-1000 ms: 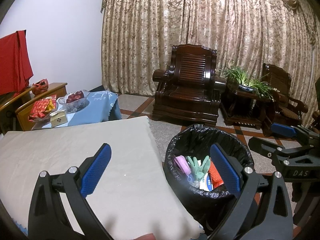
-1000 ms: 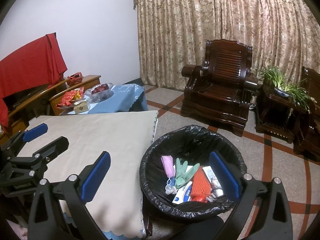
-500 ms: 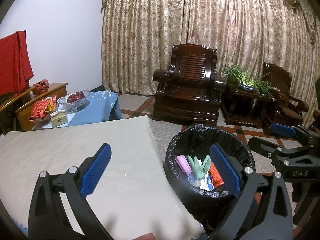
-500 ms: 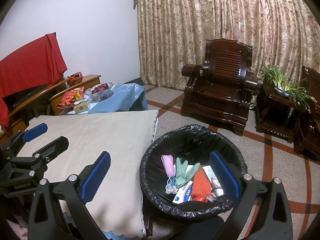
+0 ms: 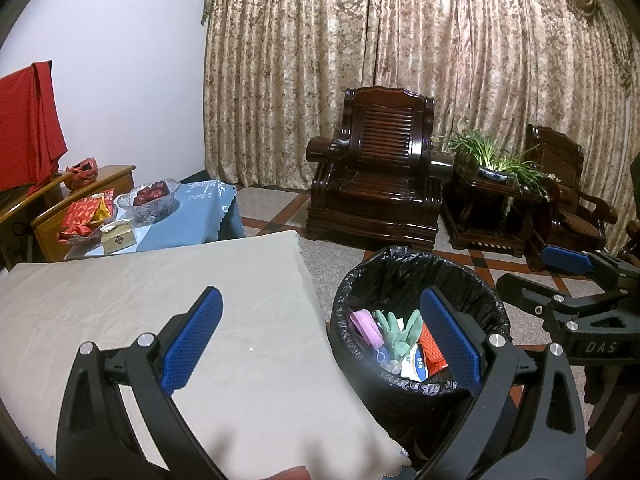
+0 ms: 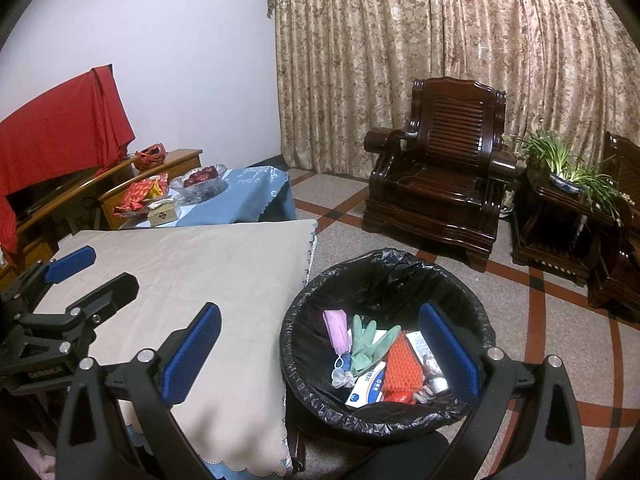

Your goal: Collect trash

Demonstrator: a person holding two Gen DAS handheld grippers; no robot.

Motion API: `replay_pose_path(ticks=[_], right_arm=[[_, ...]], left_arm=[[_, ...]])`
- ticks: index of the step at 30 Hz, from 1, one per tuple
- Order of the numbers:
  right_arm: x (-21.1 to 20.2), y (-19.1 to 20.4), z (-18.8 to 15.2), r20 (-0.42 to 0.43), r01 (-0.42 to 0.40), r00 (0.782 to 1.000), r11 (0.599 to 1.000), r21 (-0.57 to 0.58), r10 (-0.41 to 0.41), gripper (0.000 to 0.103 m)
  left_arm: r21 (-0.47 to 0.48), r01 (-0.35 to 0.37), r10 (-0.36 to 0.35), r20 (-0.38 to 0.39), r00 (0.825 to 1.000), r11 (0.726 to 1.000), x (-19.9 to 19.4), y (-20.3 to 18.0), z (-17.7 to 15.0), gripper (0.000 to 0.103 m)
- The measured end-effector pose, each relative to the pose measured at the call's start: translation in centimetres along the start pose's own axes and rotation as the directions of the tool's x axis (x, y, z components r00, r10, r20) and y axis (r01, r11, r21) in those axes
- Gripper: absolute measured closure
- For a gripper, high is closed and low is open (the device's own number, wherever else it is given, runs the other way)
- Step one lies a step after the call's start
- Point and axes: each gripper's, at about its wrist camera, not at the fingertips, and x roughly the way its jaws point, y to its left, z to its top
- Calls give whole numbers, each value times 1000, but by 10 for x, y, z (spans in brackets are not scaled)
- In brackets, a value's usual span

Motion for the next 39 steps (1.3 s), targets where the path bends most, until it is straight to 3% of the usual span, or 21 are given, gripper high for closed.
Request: replay_pose_path(ticks=[39], right_arm=[[0,3,0,-2,0,1000,1000,1,0,6]], left_arm=[[1,0,0,-3,1000,1000,-1,0,3,7]])
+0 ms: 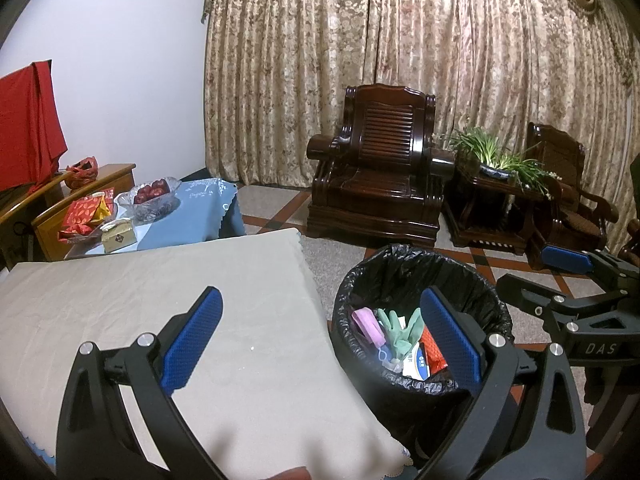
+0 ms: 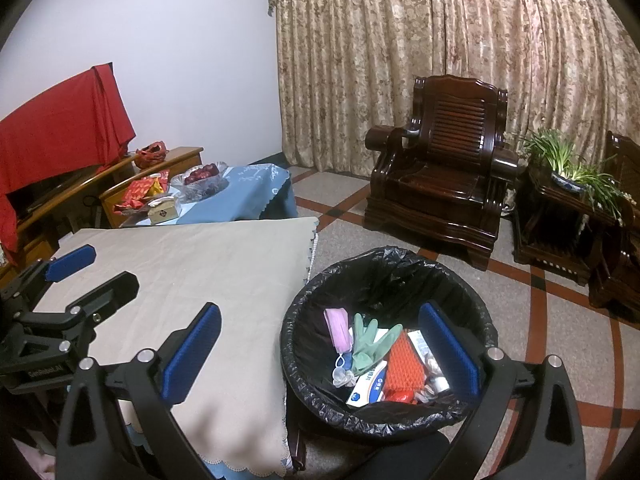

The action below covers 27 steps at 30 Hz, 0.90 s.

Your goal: Collect trash

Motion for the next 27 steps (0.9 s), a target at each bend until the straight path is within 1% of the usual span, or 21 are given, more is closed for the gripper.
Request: replay_pose_path(ticks=[27], right_arm=[[0,-1,2,-4,0,1000,1000,1,0,6]], left_arm=[[0,0,0,-3,1000,1000,-2,-1,3,7]])
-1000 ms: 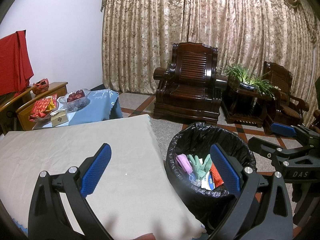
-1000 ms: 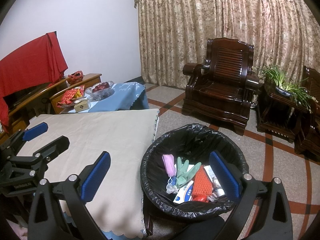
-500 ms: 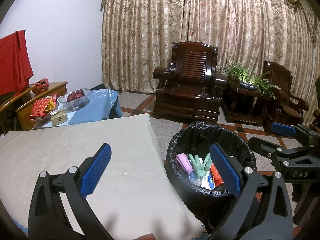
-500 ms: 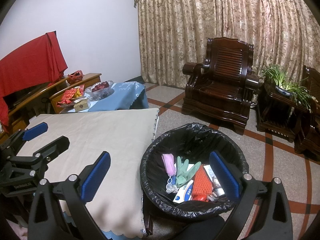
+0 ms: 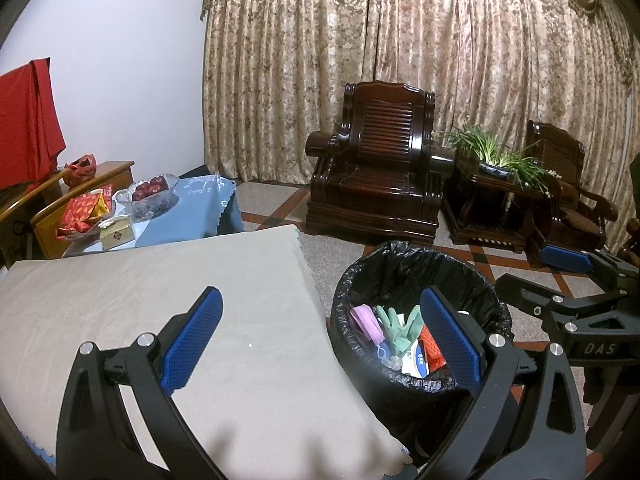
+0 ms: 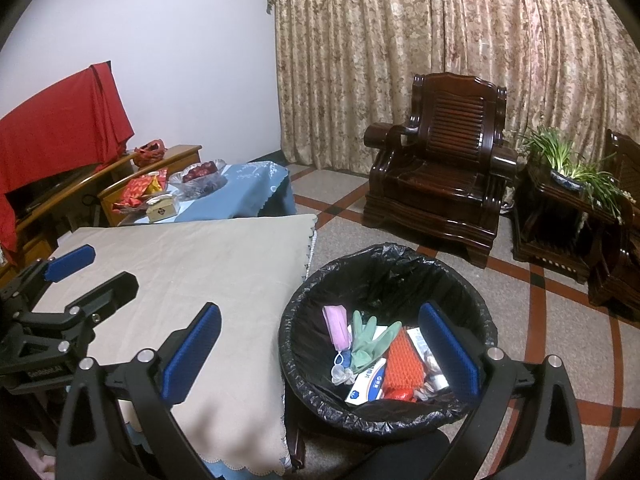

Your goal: Collect trash

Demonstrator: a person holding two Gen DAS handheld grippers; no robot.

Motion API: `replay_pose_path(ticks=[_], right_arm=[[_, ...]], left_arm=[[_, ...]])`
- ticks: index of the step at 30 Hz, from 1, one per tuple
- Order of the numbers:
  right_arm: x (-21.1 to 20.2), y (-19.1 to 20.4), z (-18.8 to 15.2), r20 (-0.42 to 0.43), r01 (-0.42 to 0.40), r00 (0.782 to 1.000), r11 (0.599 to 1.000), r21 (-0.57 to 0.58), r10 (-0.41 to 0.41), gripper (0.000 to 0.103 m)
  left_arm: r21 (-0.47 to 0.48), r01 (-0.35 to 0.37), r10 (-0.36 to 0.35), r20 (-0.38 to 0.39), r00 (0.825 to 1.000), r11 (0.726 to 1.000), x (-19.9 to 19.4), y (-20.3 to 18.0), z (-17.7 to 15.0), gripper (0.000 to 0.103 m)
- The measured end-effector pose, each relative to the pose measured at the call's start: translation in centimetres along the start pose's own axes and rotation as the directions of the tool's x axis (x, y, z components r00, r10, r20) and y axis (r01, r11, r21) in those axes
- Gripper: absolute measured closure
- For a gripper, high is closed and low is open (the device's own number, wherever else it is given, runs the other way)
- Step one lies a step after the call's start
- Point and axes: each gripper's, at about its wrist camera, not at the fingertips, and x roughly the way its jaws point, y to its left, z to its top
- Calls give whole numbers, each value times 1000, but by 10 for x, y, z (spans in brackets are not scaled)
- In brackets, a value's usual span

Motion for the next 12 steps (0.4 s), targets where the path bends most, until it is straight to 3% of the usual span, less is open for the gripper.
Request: replay_pose_path(ticks=[12], right_arm=[[0,-1,1,-2,0,1000,1000,2,0,6]], left_arm=[[1,-2,2,-6,1000,1000,-5,1,-1,7]])
